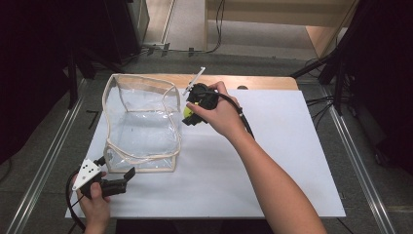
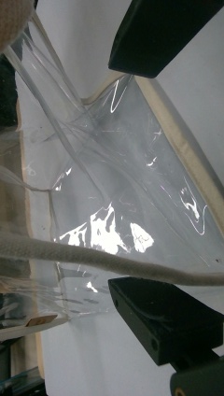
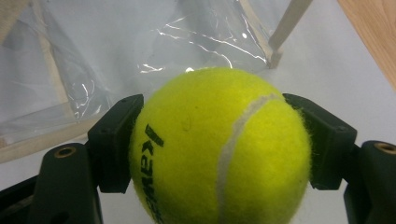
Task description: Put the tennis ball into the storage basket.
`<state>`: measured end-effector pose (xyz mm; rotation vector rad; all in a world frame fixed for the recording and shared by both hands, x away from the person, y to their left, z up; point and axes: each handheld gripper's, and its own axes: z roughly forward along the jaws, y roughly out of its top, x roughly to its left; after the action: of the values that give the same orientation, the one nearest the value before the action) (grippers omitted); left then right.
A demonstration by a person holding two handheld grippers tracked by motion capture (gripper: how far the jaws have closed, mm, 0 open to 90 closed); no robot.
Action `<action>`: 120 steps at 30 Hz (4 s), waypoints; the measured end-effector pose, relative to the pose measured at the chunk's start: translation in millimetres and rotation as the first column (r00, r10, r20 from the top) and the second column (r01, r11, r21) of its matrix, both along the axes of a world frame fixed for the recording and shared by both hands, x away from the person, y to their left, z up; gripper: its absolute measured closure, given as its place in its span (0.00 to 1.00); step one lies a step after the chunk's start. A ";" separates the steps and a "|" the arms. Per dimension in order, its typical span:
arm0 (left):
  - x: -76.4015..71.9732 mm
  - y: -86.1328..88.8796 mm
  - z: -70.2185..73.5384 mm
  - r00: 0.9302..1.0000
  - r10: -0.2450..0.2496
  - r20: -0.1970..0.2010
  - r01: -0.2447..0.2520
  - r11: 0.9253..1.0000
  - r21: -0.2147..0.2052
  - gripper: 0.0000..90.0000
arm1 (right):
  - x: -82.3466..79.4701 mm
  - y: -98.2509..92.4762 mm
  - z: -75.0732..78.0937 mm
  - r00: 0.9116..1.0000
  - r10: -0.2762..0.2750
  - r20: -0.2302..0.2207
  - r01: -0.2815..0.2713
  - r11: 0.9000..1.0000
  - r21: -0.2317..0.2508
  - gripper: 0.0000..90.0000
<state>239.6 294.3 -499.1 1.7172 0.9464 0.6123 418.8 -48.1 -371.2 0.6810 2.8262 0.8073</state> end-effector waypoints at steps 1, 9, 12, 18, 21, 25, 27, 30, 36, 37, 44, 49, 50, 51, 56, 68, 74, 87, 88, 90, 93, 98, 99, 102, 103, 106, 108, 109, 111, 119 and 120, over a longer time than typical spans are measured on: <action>0.0 0.0 0.0 1.000 0.000 0.000 0.000 1.000 0.000 0.00 | 0.0 0.0 0.0 1.000 0.000 0.000 0.000 1.000 0.000 0.26; 0.0 0.2 0.1 1.000 0.000 0.000 0.000 1.000 0.000 0.00 | -3.3 3.3 7.3 1.000 0.008 -0.001 -0.008 1.000 0.001 0.26; 0.0 0.2 0.1 1.000 -0.001 0.000 0.001 1.000 0.001 0.00 | -4.0 3.7 10.1 1.000 0.015 0.004 -0.015 1.000 0.008 0.26; 0.2 0.0 0.0 1.000 -0.002 0.000 0.002 1.000 0.000 0.00 | -6.3 4.9 17.0 1.000 0.025 0.012 -0.025 1.000 0.016 0.26; 0.3 0.0 -0.1 1.000 -0.002 0.000 0.002 1.000 0.001 0.00 | -7.8 5.6 19.2 0.999 0.028 0.015 -0.028 0.999 0.021 0.26; 0.3 -0.3 0.0 1.000 -0.002 -0.003 0.002 1.000 0.005 0.00 | -8.9 5.7 22.0 0.999 0.032 0.018 -0.032 0.999 0.021 0.26; 0.3 -0.3 0.0 1.000 -0.002 -0.003 0.002 1.000 0.005 0.00 | -9.5 5.4 23.3 0.999 0.032 0.019 -0.033 0.999 0.026 0.26; 0.3 -0.3 0.0 1.000 -0.002 -0.004 0.002 1.000 0.005 0.00 | -10.3 5.2 24.9 0.999 0.034 0.023 -0.035 0.999 0.032 0.26; 0.3 -0.5 0.0 1.000 -0.001 -0.005 0.001 1.000 0.008 0.00 | -12.5 7.2 27.4 0.999 0.042 0.027 -0.043 0.999 0.031 0.26; 0.3 -0.5 0.0 1.000 -0.001 -0.005 0.001 1.000 0.008 0.00 | -12.7 7.9 27.6 0.998 0.047 0.029 -0.048 0.998 0.035 0.26; 0.7 -0.9 -0.2 1.000 -0.001 -0.004 0.001 1.000 0.008 0.00 | -15.8 14.0 30.5 0.997 0.063 0.034 -0.064 0.997 0.031 0.26; 0.8 -0.8 -0.2 1.000 -0.003 -0.006 0.003 1.000 0.012 0.00 | -17.4 19.2 29.6 0.997 0.072 0.032 -0.073 0.997 0.018 0.26; 0.9 -0.9 -0.2 1.000 -0.003 -0.007 0.003 1.000 0.012 0.00 | -17.5 20.0 29.2 0.997 0.075 0.032 -0.075 0.997 0.018 0.26; 0.9 -0.9 -0.2 1.000 -0.003 -0.009 0.003 1.000 0.014 0.00 | -17.5 20.0 29.2 0.997 0.075 0.032 -0.075 0.997 0.018 0.26; 1.0 -1.0 -0.2 1.000 -0.003 -0.009 0.003 1.000 0.015 0.00 | -19.4 23.2 29.2 0.996 0.077 0.035 -0.078 0.997 0.021 0.26; 1.0 -1.4 -0.1 1.000 -0.002 -0.013 0.002 1.000 0.017 0.00 | -22.7 24.9 31.5 0.996 0.086 0.037 -0.087 0.996 0.029 0.26; 1.1 -1.4 -0.2 1.000 -0.002 -0.013 0.002 1.000 0.016 0.00 | -24.2 29.5 29.7 0.994 0.101 0.038 -0.102 0.994 0.032 0.26; 1.3 -1.4 -0.2 1.000 -0.002 -0.015 0.002 1.000 0.017 0.00 | -25.9 36.2 24.7 0.994 0.110 0.020 -0.111 0.993 0.031 0.26; 1.3 -1.5 -0.2 1.000 -0.002 -0.014 0.002 1.000 0.018 0.00 | -26.0 36.7 23.9 0.993 0.114 0.020 -0.114 0.993 0.029 0.26; 1.3 -1.5 -0.2 1.000 -0.003 -0.015 0.003 1.000 0.018 0.00 | -26.1 36.9 23.6 0.993 0.114 0.020 -0.114 0.993 0.029 0.26; 1.3 -1.7 -0.2 1.000 -0.002 -0.017 0.002 1.000 0.015 0.00 | -26.2 37.3 22.7 0.993 0.114 0.017 -0.115 0.993 0.033 0.26; 1.3 -1.7 -0.3 1.000 -0.001 -0.017 0.002 1.000 0.014 0.00 | -25.8 38.4 20.7 0.993 0.119 0.016 -0.119 0.992 0.031 0.26; 1.3 -1.7 -0.2 1.000 -0.002 -0.017 0.002 1.000 0.015 0.00 | -25.5 38.6 20.2 0.992 0.121 0.016 -0.122 0.992 0.033 0.26; 1.3 -1.7 -0.3 1.000 -0.002 -0.017 0.002 1.000 0.015 0.00 | -25.8 40.0 18.9 0.993 0.121 0.014 -0.121 0.992 0.040 0.26; 1.4 -1.7 -0.3 1.000 -0.002 -0.017 0.002 1.000 0.014 0.00 | -26.3 40.7 18.8 0.993 0.119 0.012 -0.119 0.992 0.040 0.26; 1.3 -1.6 -0.2 1.000 -0.001 -0.017 0.002 1.000 0.015 0.00 | -26.8 41.6 20.4 0.992 0.121 0.015 -0.122 0.992 0.029 0.26; 1.4 -1.5 -0.2 1.000 -0.002 -0.016 0.002 1.000 0.016 0.00 | -26.8 41.0 22.3 0.992 0.123 0.016 -0.124 0.992 0.031 0.26; 1.4 -1.5 -0.2 1.000 -0.002 -0.016 0.002 1.000 0.017 0.00 | -27.1 39.5 25.1 0.992 0.121 0.018 -0.121 0.992 0.034 0.26; 1.5 -1.5 -0.2 1.000 -0.002 -0.016 0.002 1.000 0.016 0.00 | -27.3 38.6 26.5 0.993 0.120 0.018 -0.121 0.992 0.036 0.26; 1.3 -1.5 -0.2 1.000 -0.001 -0.016 0.001 1.000 0.016 0.00 | -29.2 38.0 30.8 0.992 0.123 0.024 -0.124 0.992 0.033 0.26; 1.3 -1.6 -0.2 1.000 0.000 -0.016 0.001 1.000 0.015 0.00 | -29.1 38.1 31.8 0.992 0.125 0.030 -0.126 0.992 0.030 0.26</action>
<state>241.0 292.7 -499.3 1.7380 0.9545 0.6079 389.7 -10.0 -339.4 0.4952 2.8602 0.8761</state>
